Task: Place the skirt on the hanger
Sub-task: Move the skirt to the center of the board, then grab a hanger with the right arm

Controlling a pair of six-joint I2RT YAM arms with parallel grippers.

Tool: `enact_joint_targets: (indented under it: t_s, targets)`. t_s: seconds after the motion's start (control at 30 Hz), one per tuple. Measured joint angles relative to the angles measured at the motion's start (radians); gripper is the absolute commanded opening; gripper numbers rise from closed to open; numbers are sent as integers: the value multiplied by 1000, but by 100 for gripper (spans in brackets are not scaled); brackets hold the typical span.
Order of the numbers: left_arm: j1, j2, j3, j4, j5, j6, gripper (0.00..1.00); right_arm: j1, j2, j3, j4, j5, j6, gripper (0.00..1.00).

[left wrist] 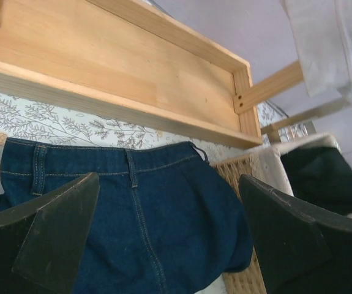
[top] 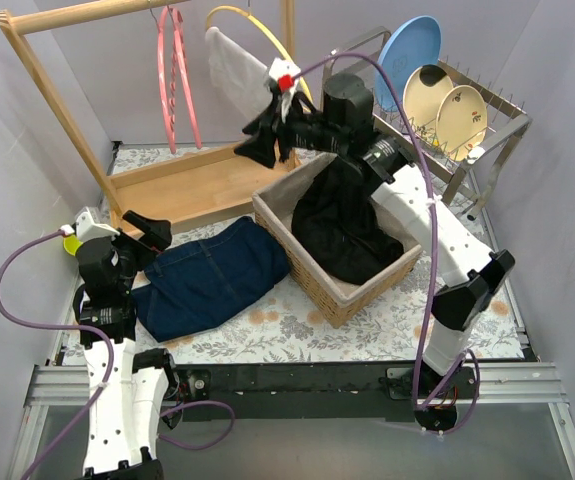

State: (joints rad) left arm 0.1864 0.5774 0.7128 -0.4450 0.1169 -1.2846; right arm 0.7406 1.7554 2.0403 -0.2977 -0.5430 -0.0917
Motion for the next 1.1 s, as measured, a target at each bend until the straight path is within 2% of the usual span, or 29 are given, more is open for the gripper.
enact_joint_targets:
  t_s: [0.1,0.2,0.43,0.6,0.73,1.0,1.1]
  targets:
    - [0,-9,-1,-1,42,40,98,23,74,158,16,77,116,59]
    - [0,-22,-1,-11,61,76,98,63,118,205,38,209,187,65]
    - [-5,-68,-1,-27,63,100,98,198,276,314,75,563,191,69]
    - [-5,-97,-8,-25,66,94,98,232,345,324,119,742,150,67]
    - [-5,-111,-31,-23,76,82,98,234,379,324,166,857,114,58]
    - [-5,-121,-48,-25,92,64,98,230,394,323,232,961,53,36]
    - [-5,-123,-48,-26,102,62,98,224,395,323,259,966,43,34]
